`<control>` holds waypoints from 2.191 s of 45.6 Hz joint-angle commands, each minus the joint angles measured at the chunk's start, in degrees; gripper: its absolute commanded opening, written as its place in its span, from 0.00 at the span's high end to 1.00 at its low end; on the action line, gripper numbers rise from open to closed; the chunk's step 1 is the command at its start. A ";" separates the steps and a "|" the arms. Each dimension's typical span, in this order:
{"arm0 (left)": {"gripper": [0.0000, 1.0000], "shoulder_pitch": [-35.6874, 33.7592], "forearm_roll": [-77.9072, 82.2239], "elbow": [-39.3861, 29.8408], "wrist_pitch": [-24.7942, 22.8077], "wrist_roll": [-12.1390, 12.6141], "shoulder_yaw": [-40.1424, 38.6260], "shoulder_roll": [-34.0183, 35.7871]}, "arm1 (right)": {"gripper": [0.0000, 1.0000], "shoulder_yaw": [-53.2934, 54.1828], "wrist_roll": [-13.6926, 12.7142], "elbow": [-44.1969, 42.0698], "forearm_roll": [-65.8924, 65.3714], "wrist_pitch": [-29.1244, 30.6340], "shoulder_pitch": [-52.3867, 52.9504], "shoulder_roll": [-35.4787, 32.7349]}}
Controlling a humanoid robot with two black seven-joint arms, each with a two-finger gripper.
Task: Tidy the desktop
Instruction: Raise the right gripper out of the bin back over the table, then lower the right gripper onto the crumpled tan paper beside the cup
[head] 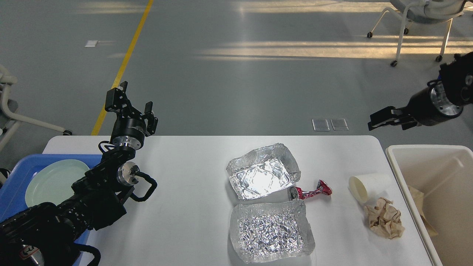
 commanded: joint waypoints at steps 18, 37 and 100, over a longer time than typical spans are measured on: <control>0.00 0.00 0.00 0.00 0.00 -0.01 0.00 0.00 | 0.03 2.28 -1.71 17.20 22.65 17.57 34.32 -0.64; 0.00 0.00 0.00 0.00 0.00 -0.02 0.00 0.00 | 0.02 2.19 -24.13 16.32 31.54 17.57 35.38 -0.82; 0.00 0.00 0.00 0.00 0.00 -0.02 0.00 0.00 | 0.05 9.22 -25.54 -8.46 11.42 -7.37 -35.71 -0.64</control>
